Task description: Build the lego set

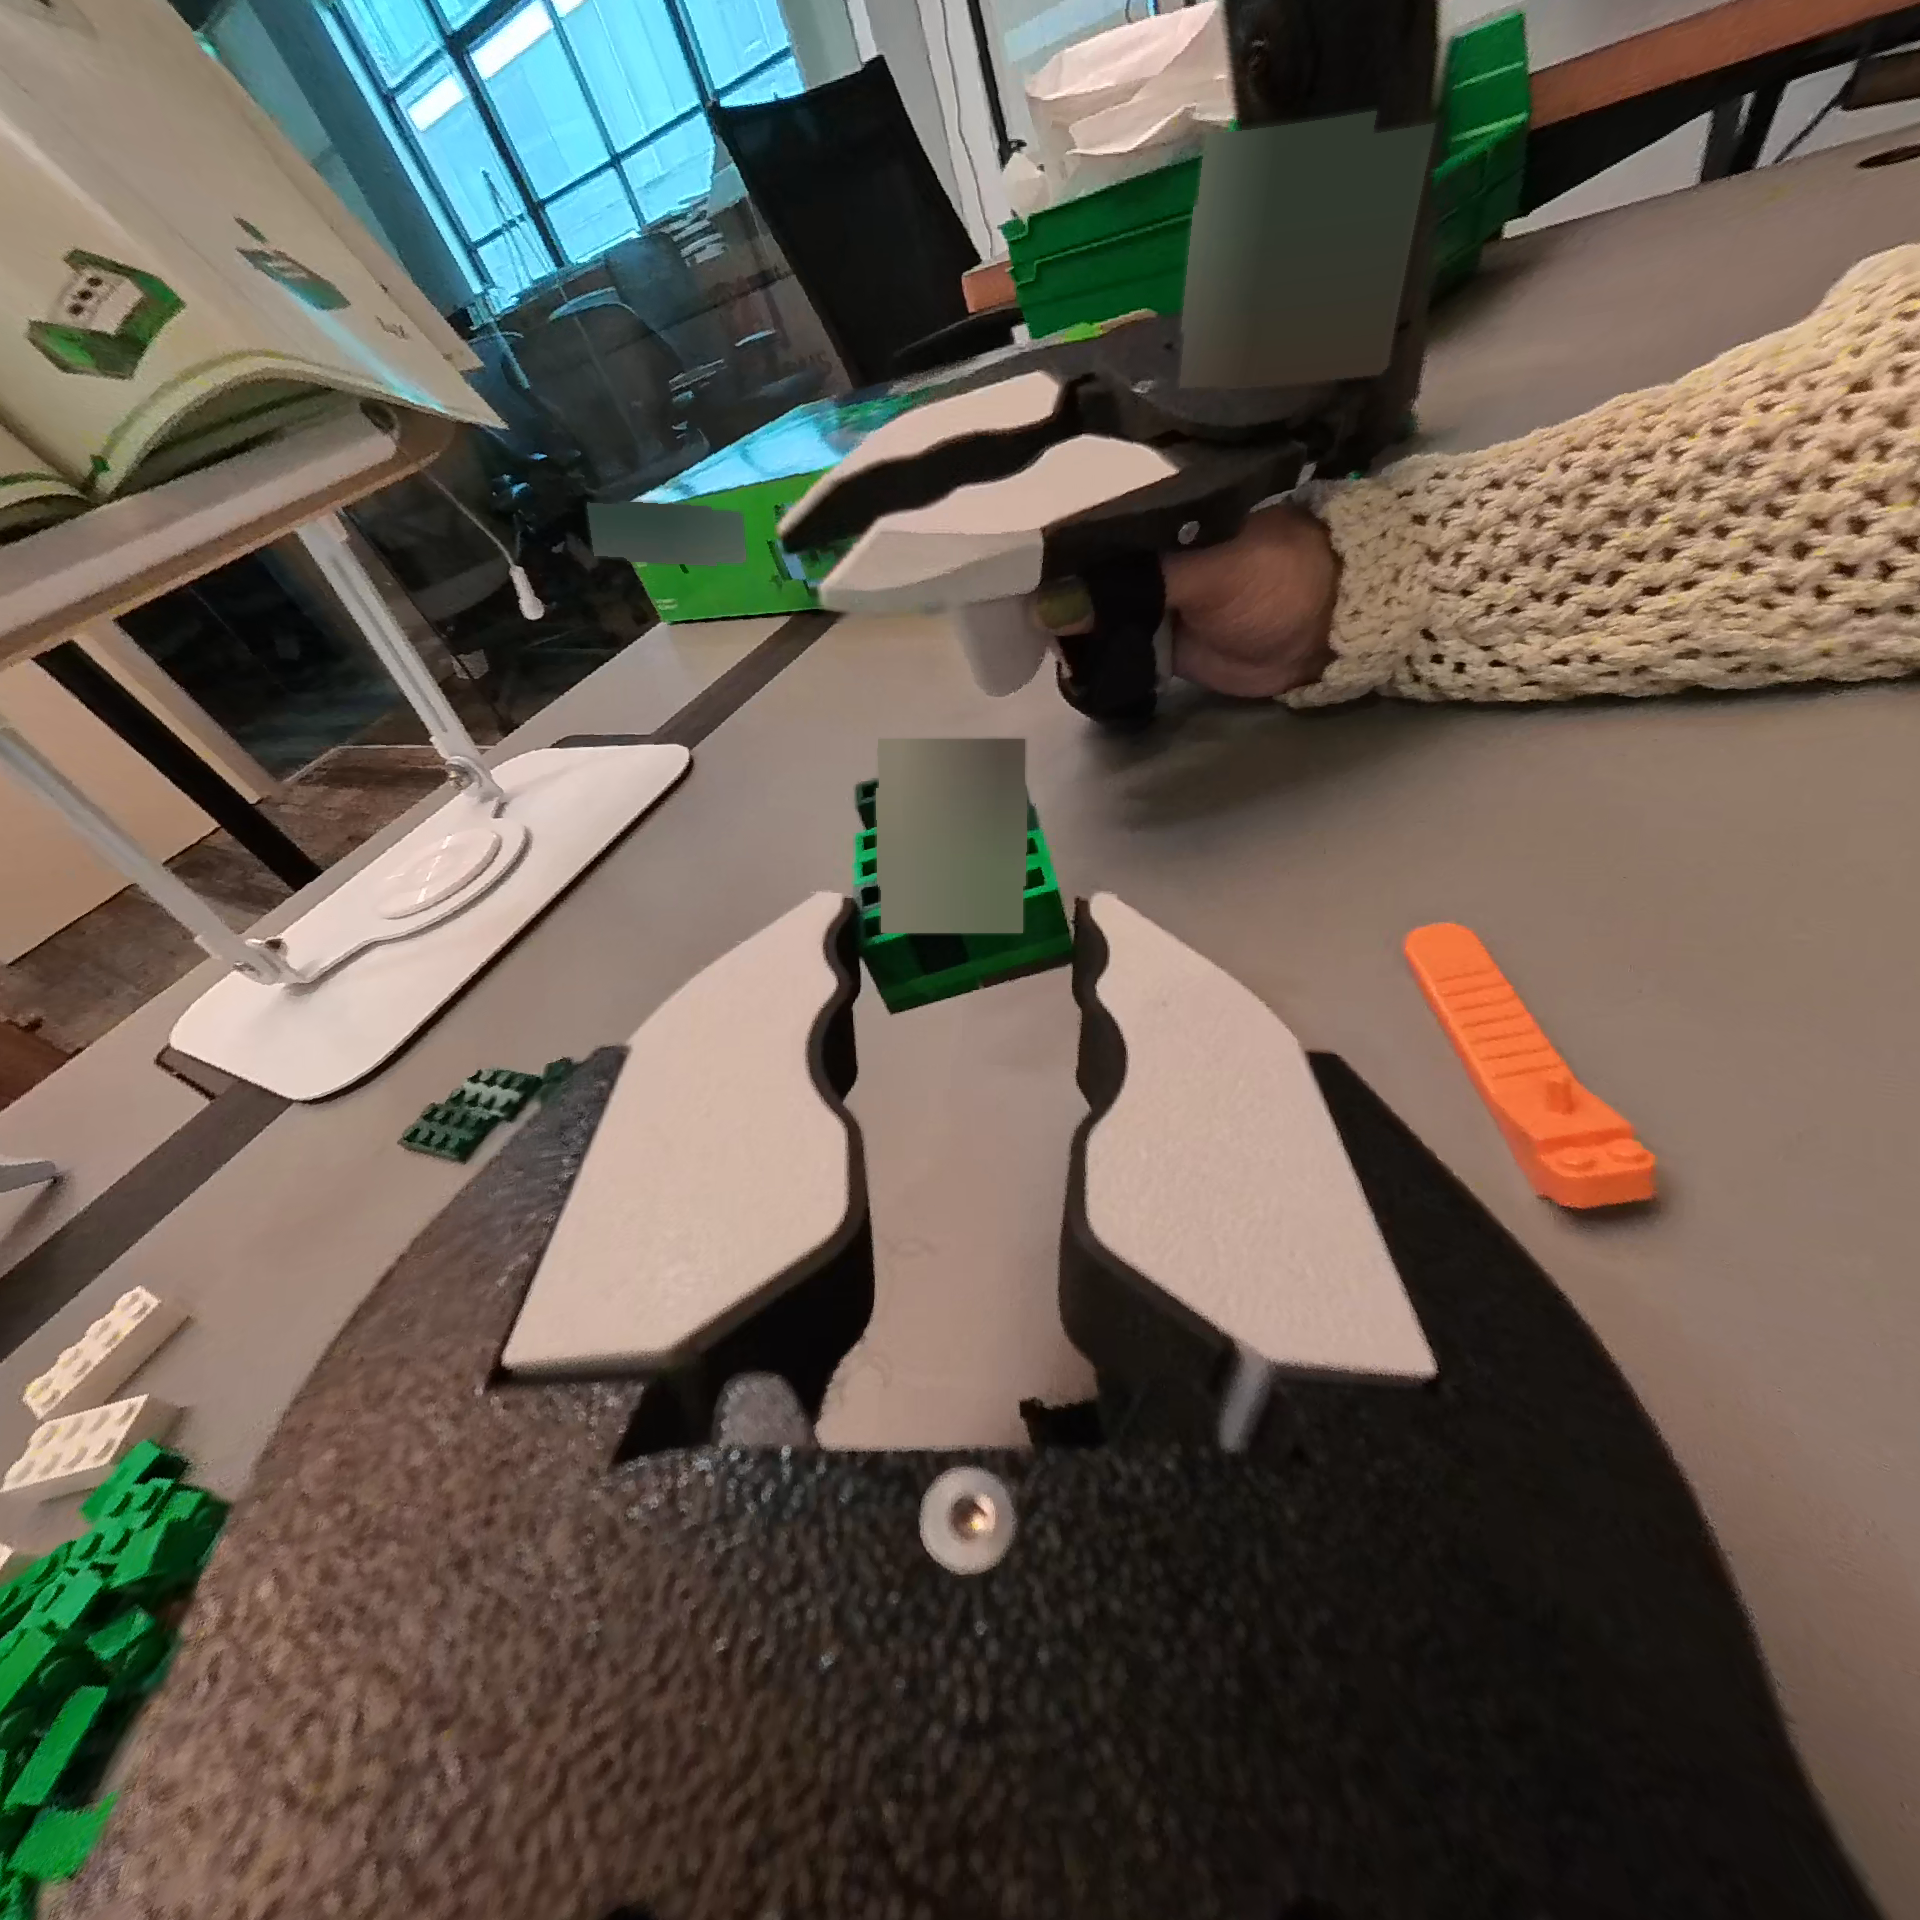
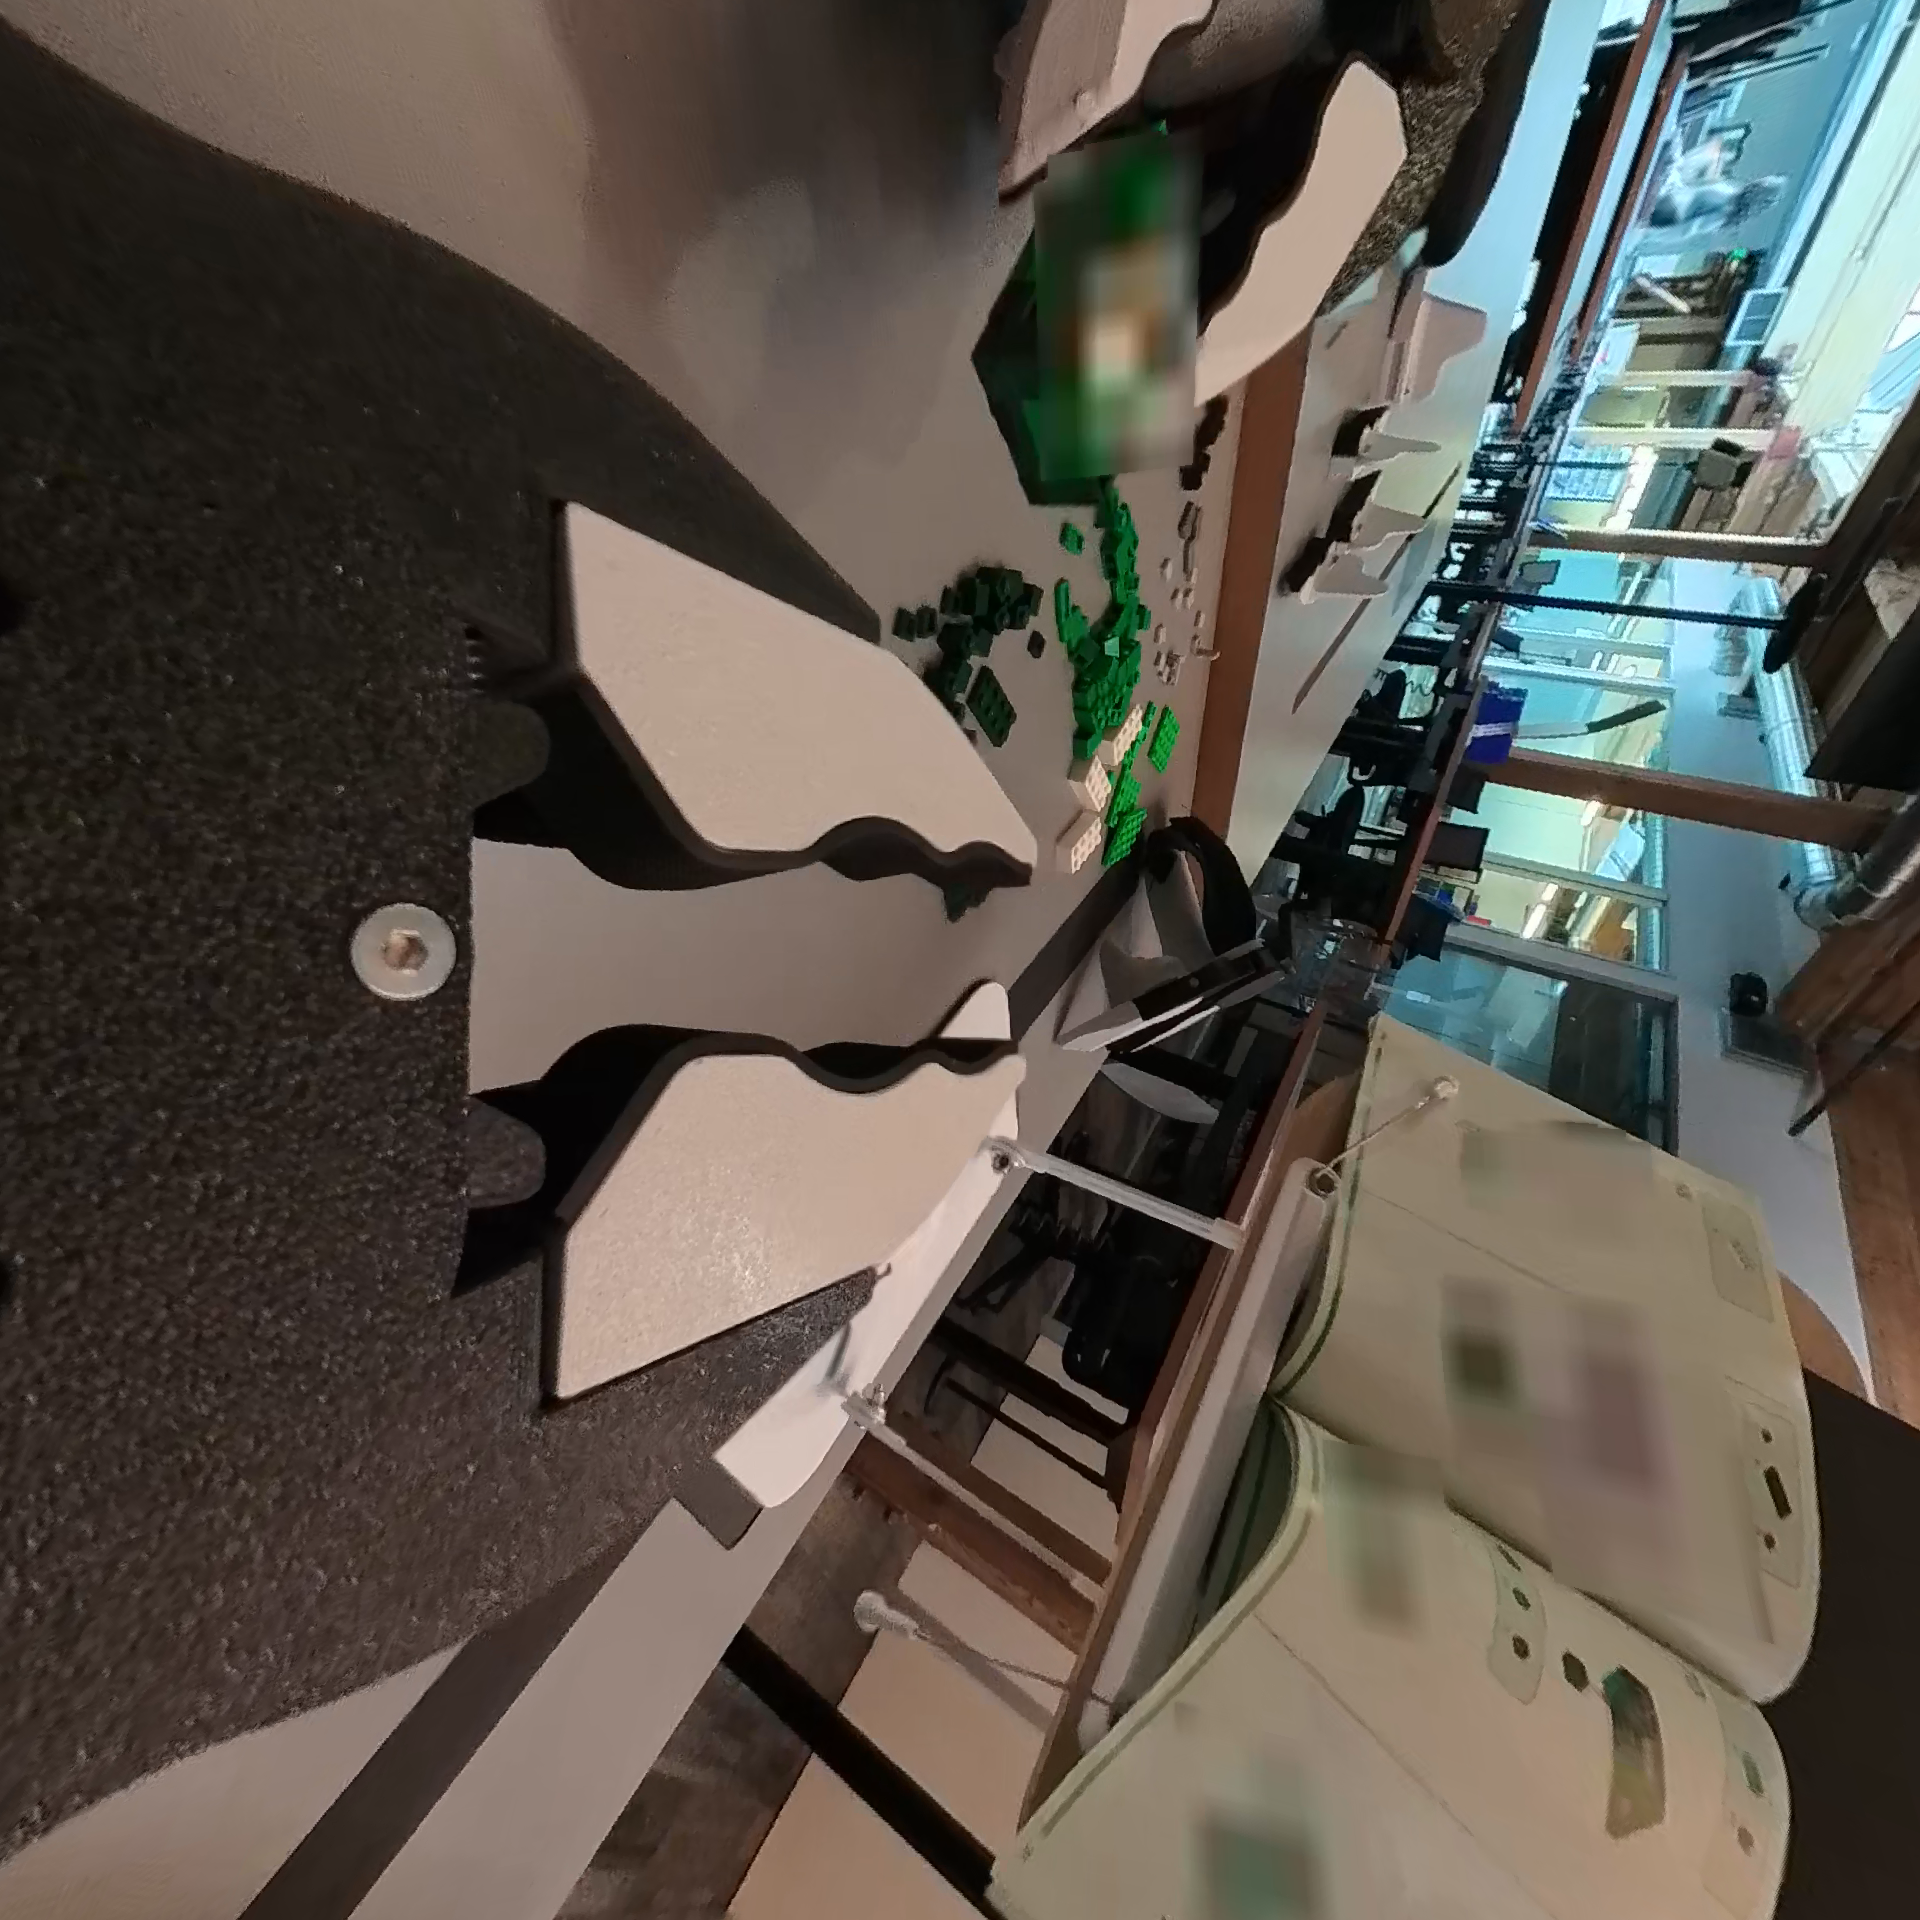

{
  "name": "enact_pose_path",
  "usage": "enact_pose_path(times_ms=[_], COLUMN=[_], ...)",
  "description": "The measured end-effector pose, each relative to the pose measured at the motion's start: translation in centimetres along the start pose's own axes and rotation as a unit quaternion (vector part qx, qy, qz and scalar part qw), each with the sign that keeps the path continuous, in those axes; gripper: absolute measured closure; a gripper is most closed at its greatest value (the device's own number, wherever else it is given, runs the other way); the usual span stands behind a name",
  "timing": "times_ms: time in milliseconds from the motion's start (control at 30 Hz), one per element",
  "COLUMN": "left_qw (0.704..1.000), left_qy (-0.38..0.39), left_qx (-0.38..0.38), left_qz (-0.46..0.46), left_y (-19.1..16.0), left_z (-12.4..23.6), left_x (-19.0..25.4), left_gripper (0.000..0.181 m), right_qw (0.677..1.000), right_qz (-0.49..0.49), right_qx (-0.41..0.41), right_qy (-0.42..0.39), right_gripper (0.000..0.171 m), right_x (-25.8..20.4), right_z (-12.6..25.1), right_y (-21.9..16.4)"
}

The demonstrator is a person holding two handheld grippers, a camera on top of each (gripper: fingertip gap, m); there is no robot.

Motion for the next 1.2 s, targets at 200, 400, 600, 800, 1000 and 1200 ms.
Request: enact_pose_path(times_ms=[200, 400, 600, 800, 1000, 1200], left_qw=[0.998, 0.993, 0.993, 0.995, 0.995, 0.995], left_qy=[-0.055, -0.105, -0.104, -0.094, -0.094, -0.093], left_qx=[-0.019, -0.012, -0.003, 0.014, 0.011, 0.016], left_qz=[-0.035, -0.055, -0.052, -0.034, -0.036, -0.029], left_y=[-0.1, 0.0, 0.2, 0.5, 0.4, 0.5], left_z=[0.8, 1.5, 1.8, 2.0, 1.9, 2.0], left_x=[2.4, 3.9, 3.9, 3.4, 3.5, 3.3], left_gripper=[0.142, 0.142, 0.142, 0.142, 0.142, 0.142], right_qw=[0.996, 0.975, 0.922, 0.857, 0.795, 0.774], right_qz=[0.001, -0.063, -0.014, 0.068, 0.114, 0.196], right_qx=[-0.068, -0.131, -0.214, -0.318, -0.416, -0.408], right_qy=[0.061, 0.165, 0.321, 0.400, 0.427, 0.443], right_gripper=[0.147, 0.147, 0.149, 0.148, 0.153, 0.157], right_x=[-1.3, -3.8, -7.6, -9.7, -10.5, -10.8], right_z=[-0.6, -5.1, -13.7, -20.2, -22.7, -23.2], right_y=[-0.9, -0.7, -0.3, -2.3, -5.1, -6.1])
Point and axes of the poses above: each gripper's, where its closed fingertips meet, z back along the fingers, y out of its top, x = y × z across the jaws, the point moved 5 cm from there along z, back along the fingers, and after that the axes turned 7 degrees about x, right-handed, at the moved point
